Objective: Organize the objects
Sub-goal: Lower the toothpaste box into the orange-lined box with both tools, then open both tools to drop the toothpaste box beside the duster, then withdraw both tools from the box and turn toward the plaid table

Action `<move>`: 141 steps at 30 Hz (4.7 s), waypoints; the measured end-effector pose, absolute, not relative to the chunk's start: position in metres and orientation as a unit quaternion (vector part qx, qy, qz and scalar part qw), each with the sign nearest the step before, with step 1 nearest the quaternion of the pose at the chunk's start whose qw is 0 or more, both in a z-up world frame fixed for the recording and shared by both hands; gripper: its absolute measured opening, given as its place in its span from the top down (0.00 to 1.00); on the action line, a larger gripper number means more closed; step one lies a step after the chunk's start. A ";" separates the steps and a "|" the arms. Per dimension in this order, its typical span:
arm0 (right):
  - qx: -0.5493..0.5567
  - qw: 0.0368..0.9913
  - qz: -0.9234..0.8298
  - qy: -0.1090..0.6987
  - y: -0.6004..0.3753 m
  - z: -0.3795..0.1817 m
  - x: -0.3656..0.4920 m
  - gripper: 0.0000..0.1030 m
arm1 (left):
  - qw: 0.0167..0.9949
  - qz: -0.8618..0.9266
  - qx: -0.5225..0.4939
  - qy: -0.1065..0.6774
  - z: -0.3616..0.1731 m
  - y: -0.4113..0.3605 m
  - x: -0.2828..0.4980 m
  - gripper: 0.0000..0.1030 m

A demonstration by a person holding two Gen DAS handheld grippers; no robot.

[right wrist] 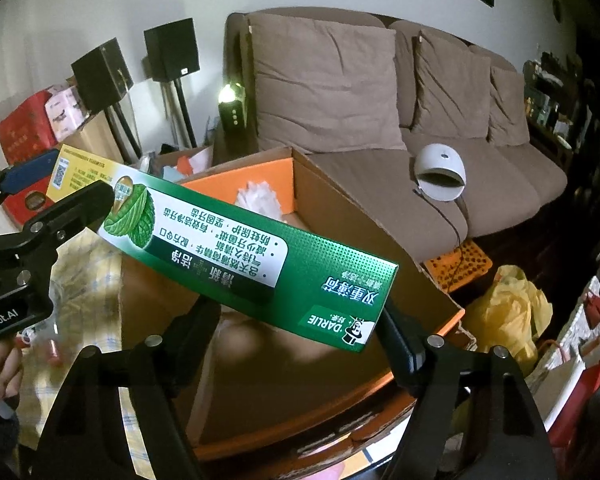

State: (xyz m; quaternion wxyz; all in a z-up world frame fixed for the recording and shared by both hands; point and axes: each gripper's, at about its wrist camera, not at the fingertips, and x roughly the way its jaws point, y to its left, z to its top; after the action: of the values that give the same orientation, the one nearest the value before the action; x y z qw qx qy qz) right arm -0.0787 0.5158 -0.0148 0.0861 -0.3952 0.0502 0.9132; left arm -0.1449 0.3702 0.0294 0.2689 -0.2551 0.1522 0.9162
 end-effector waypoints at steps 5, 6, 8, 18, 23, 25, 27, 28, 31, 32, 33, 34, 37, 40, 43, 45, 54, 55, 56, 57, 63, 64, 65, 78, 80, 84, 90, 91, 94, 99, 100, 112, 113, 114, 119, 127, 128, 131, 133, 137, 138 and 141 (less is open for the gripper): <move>-0.404 0.088 0.909 0.056 0.520 -0.022 -0.081 0.28 | 0.270 0.914 -0.262 0.154 0.024 0.373 -0.148 0.20; -0.405 0.088 0.908 0.056 0.520 -0.023 -0.081 0.28 | 0.270 0.913 -0.264 0.154 0.023 0.374 -0.149 0.20; -0.407 0.090 0.907 0.055 0.520 -0.024 -0.082 0.29 | 0.271 0.912 -0.268 0.152 0.021 0.374 -0.151 0.20; -0.417 0.101 0.902 0.051 0.521 -0.032 -0.084 0.35 | 0.271 0.907 -0.284 0.152 0.014 0.375 -0.159 0.22; -0.421 0.104 0.900 0.051 0.523 -0.035 -0.087 0.39 | 0.268 0.906 -0.289 0.154 0.011 0.377 -0.160 0.24; -0.422 0.105 0.899 0.053 0.524 -0.036 -0.087 0.40 | 0.267 0.906 -0.290 0.157 0.010 0.378 -0.159 0.25; -0.424 0.107 0.898 0.054 0.525 -0.038 -0.087 0.41 | 0.267 0.905 -0.291 0.158 0.009 0.378 -0.160 0.27; -0.425 0.108 0.897 0.054 0.525 -0.038 -0.087 0.42 | 0.267 0.905 -0.292 0.159 0.009 0.379 -0.160 0.27; -0.427 0.112 0.896 0.055 0.527 -0.040 -0.087 0.44 | 0.267 0.904 -0.295 0.159 0.007 0.380 -0.161 0.28; -0.428 0.113 0.895 0.054 0.528 -0.040 -0.087 0.45 | 0.267 0.903 -0.296 0.160 0.007 0.380 -0.161 0.28; -0.429 0.115 0.895 0.055 0.529 -0.040 -0.087 0.47 | 0.266 0.903 -0.296 0.161 0.006 0.380 -0.161 0.29; -0.429 0.115 0.894 0.057 0.530 -0.040 -0.087 0.47 | 0.266 0.903 -0.297 0.161 0.005 0.380 -0.161 0.29; -0.429 0.119 0.894 0.060 0.533 -0.041 -0.085 0.50 | 0.268 0.900 -0.305 0.159 0.004 0.380 -0.163 0.32; -0.431 0.118 0.892 0.069 0.538 -0.042 -0.085 0.54 | 0.269 0.897 -0.312 0.158 0.003 0.380 -0.165 0.35; -0.431 0.120 0.892 0.074 0.540 -0.042 -0.084 0.56 | 0.269 0.896 -0.317 0.157 0.002 0.380 -0.167 0.37; -0.429 0.122 0.892 0.072 0.539 -0.041 -0.083 0.56 | 0.268 0.896 -0.317 0.157 0.001 0.380 -0.167 0.37; -0.420 0.082 0.898 0.097 0.536 -0.034 -0.082 0.83 | 0.274 0.882 -0.333 0.188 -0.015 0.395 -0.161 0.61; -0.420 0.086 0.899 0.091 0.534 -0.034 -0.082 0.83 | 0.270 0.884 -0.328 0.196 -0.017 0.397 -0.157 0.61; -0.419 0.088 0.899 0.090 0.534 -0.033 -0.082 0.83 | 0.265 0.886 -0.323 0.202 -0.020 0.399 -0.155 0.61; -0.419 0.088 0.899 0.091 0.533 -0.033 -0.082 0.83 | 0.263 0.886 -0.321 0.204 -0.022 0.401 -0.153 0.62; -0.417 0.093 0.899 0.096 0.538 -0.032 -0.081 0.83 | 0.256 0.889 -0.321 0.203 -0.023 0.400 -0.148 0.68; -0.416 0.094 0.899 0.096 0.538 -0.032 -0.081 0.83 | 0.254 0.890 -0.319 0.204 -0.021 0.400 -0.148 0.68; -0.416 0.094 0.899 0.096 0.539 -0.032 -0.081 0.83 | 0.252 0.892 -0.316 0.204 -0.020 0.399 -0.148 0.68; -0.405 0.101 0.906 0.069 0.524 -0.020 -0.079 0.83 | 0.226 0.904 -0.287 0.220 -0.008 0.388 -0.136 0.68; -0.396 0.104 0.910 0.061 0.520 -0.014 -0.077 0.83 | 0.225 0.906 -0.289 0.212 -0.004 0.382 -0.137 0.68; -0.380 0.116 0.917 0.041 0.510 -0.002 -0.073 0.83 | 0.228 0.908 -0.299 0.185 0.005 0.370 -0.140 0.68; -0.368 0.121 0.921 0.029 0.500 0.006 -0.071 0.83 | 0.224 0.914 -0.297 0.164 0.020 0.353 -0.141 0.68; -0.367 0.123 0.922 0.025 0.498 0.007 -0.071 0.83 | 0.224 0.914 -0.296 0.161 0.022 0.351 -0.141 0.68; -0.363 0.123 0.923 0.020 0.494 0.009 -0.071 0.83 | 0.221 0.917 -0.295 0.153 0.029 0.343 -0.141 0.68; -0.346 0.118 0.930 0.019 0.486 0.017 -0.068 0.83 | 0.223 0.917 -0.300 0.140 0.037 0.331 -0.138 0.66; -0.344 0.117 0.931 0.016 0.484 0.018 -0.068 0.83 | 0.223 0.917 -0.299 0.138 0.038 0.330 -0.138 0.66; -0.311 0.110 0.944 -0.009 0.455 0.036 -0.058 0.82 | 0.215 0.931 -0.276 0.107 0.062 0.304 -0.123 0.56; -0.309 0.110 0.945 -0.010 0.454 0.037 -0.058 0.81 | 0.214 0.932 -0.273 0.104 0.065 0.301 -0.121 0.55; -0.307 0.111 0.945 -0.012 0.453 0.038 -0.057 0.80 | 0.213 0.933 -0.270 0.102 0.068 0.298 -0.120 0.54; -0.300 0.109 0.947 -0.017 0.447 0.042 -0.054 0.76 | 0.205 0.938 -0.261 0.097 0.077 0.284 -0.113 0.50; -0.291 0.100 0.951 -0.026 0.434 0.047 -0.052 0.70 | 0.184 0.946 -0.249 0.100 0.082 0.271 -0.105 0.40; -0.290 0.098 0.952 -0.025 0.433 0.047 -0.052 0.70 | 0.177 0.948 -0.246 0.100 0.083 0.269 -0.104 0.39; -0.288 0.089 0.953 -0.022 0.430 0.049 -0.050 0.69 | 0.139 0.958 -0.223 0.113 0.084 0.266 -0.097 0.38; -0.283 0.089 0.955 -0.020 0.429 0.050 -0.048 0.65 | 0.125 0.962 -0.211 0.124 0.085 0.266 -0.093 0.36; -0.277 0.089 0.956 -0.019 0.428 0.052 -0.046 0.60 | 0.114 0.964 -0.199 0.133 0.087 0.264 -0.085 0.34; -0.275 0.089 0.957 -0.019 0.427 0.053 -0.045 0.58 | 0.109 0.965 -0.195 0.136 0.088 0.264 -0.083 0.33; -0.272 0.089 0.958 -0.024 0.423 0.054 -0.045 0.53 | 0.099 0.967 -0.188 0.142 0.090 0.260 -0.078 0.30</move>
State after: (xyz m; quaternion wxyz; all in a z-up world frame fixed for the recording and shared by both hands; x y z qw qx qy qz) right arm -0.0454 0.4227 0.0538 0.0892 -0.2720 -0.0239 0.9578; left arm -0.0781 0.2603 0.0896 0.0994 -0.1880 0.1419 0.9668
